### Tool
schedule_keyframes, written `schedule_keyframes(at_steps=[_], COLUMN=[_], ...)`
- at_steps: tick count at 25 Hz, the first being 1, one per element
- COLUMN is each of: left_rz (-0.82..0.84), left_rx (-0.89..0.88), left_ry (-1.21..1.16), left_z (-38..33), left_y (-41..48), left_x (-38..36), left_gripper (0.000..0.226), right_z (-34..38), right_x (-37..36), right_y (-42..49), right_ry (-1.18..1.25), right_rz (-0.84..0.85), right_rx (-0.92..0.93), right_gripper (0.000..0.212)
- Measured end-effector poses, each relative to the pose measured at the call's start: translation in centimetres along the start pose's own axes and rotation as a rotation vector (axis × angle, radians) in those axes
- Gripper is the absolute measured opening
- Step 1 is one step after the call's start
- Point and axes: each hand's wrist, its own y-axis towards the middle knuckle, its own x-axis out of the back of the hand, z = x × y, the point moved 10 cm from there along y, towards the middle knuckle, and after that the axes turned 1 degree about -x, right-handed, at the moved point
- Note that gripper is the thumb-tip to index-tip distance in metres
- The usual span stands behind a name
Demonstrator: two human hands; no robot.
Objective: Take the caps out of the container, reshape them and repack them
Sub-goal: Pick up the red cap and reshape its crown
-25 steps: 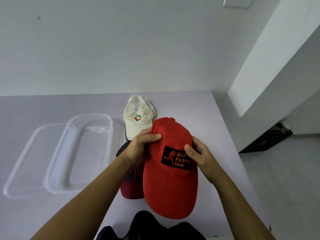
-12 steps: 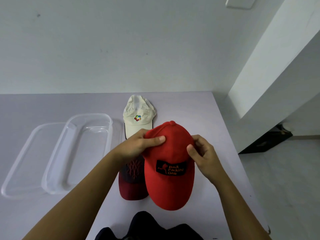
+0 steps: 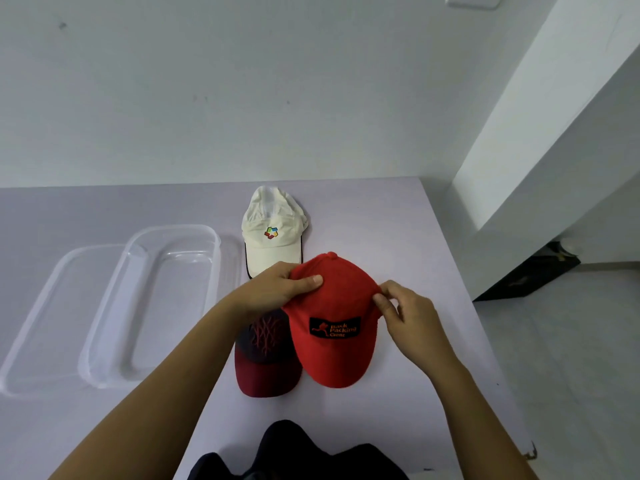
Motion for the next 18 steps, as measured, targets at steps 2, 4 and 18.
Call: schedule_keyframes(at_steps=[2, 4, 18], left_rz=[0.01, 0.02, 0.086], left_rx=[0.02, 0.027, 0.237], left_ry=[0.006, -0.069, 0.02], left_z=[0.7, 1.3, 8.4], left_y=[0.5, 0.9, 9.4], left_x=[-0.6, -1.9, -7.3], left_gripper=[0.033, 0.032, 0.034], right_z=[-2.3, -3.8, -13.6], right_x=[-2.0, -3.4, -6.5], right_y=[-0.7, -1.4, 1.6], right_ry=[0.218, 0.538, 0.285], right_rz=[0.126, 0.185, 0.348], right_rx=[-0.178, -0.327, -0.548], right_gripper=[0.022, 0.029, 0.06])
